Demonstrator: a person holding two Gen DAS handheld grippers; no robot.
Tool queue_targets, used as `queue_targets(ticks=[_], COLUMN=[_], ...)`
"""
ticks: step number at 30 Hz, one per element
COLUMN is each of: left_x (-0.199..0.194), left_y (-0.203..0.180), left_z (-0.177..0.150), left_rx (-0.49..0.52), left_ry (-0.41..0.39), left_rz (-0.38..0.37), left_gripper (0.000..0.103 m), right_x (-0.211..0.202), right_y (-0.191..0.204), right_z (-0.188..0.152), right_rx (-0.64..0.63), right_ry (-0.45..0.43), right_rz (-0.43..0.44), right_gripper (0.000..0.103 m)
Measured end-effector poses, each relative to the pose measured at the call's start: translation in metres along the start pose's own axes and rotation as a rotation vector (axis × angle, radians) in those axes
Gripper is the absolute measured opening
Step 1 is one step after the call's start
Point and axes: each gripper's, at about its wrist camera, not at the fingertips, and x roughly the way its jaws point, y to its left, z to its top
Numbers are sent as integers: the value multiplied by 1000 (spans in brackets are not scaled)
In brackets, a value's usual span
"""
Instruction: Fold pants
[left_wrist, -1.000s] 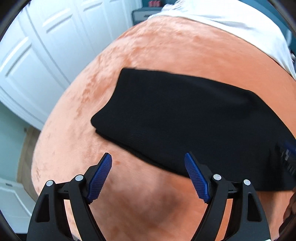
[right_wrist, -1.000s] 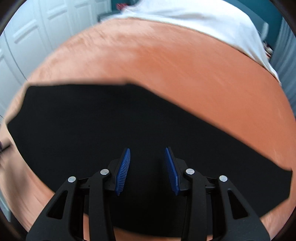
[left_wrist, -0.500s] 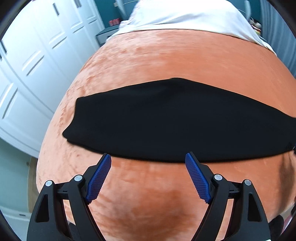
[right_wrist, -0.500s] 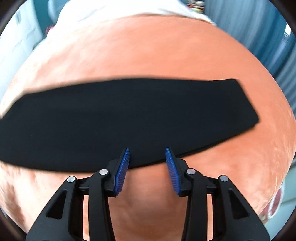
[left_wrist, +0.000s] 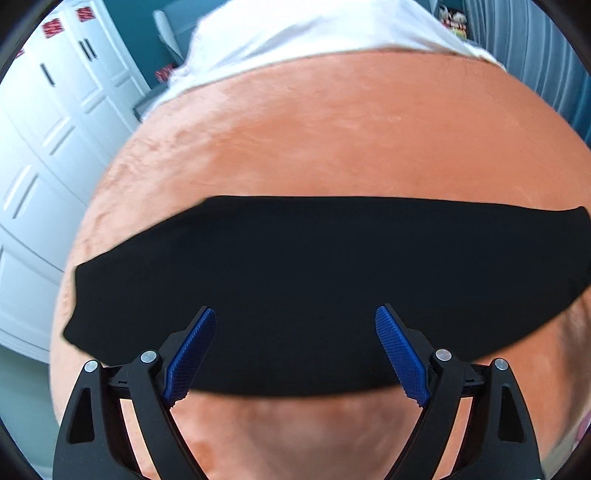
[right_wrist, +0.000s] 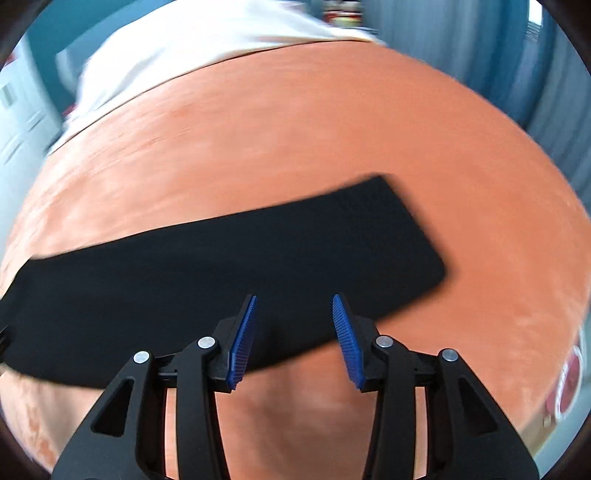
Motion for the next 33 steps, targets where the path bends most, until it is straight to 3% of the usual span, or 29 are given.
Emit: queue_targets(ticks=[2, 5, 8, 9, 13, 15, 17, 18, 21, 23, 25, 28, 29, 30, 32, 33], left_x=[33, 65, 69, 70, 66, 57, 49, 47, 51, 58, 66, 81, 82, 81, 76, 73], left_y=[-16, -26, -24, -23, -9, 4, 28, 42, 73, 88, 98, 104, 104, 103, 100, 97], left_z=[5, 2, 0, 0, -2, -5, -12, -15, -23, -26, -29, -33, -34, -34, -34, -34], left_rx=[-3, 11, 27, 30, 9, -10, -58, -89, -145, -147, -138, -132, -133, -132, -121, -120], left_ry=[74, 174, 147, 145, 119, 91, 75, 79, 110, 135, 150, 186, 181, 174, 156, 146], left_rz=[31, 13, 6, 6, -12, 3, 4, 16, 33, 71, 95, 69, 66, 68, 85, 91], left_gripper=[86, 86, 89, 95, 97, 97, 97, 96, 96, 96, 96, 97, 97, 97, 96, 96], right_x=[13, 44, 59, 60, 43, 18, -5, -10, 7, 27, 53, 70, 67, 60, 45, 35], right_y=[42, 78, 58, 49, -10, -16, 21, 62, 164, 213, 240, 205, 186, 155, 100, 67], right_z=[0, -2, -2, 0, 14, 20, 25, 24, 8, -5, -15, -10, -7, -1, 9, 11], right_rx=[-91, -193, -162, -133, -13, 51, 0, -92, -253, -319, -365, -295, -265, -228, -133, -73], right_ry=[19, 50, 37, 39, 32, -12, -51, -57, 2, 31, 60, 80, 74, 57, 31, 20], right_rz=[55, 23, 66, 66, -193, -163, -45, 5, 173, 202, 160, 153, 121, 22, -50, -79], right_gripper=[41, 41, 46, 45, 47, 47, 47, 47, 44, 45, 44, 44, 43, 45, 48, 58])
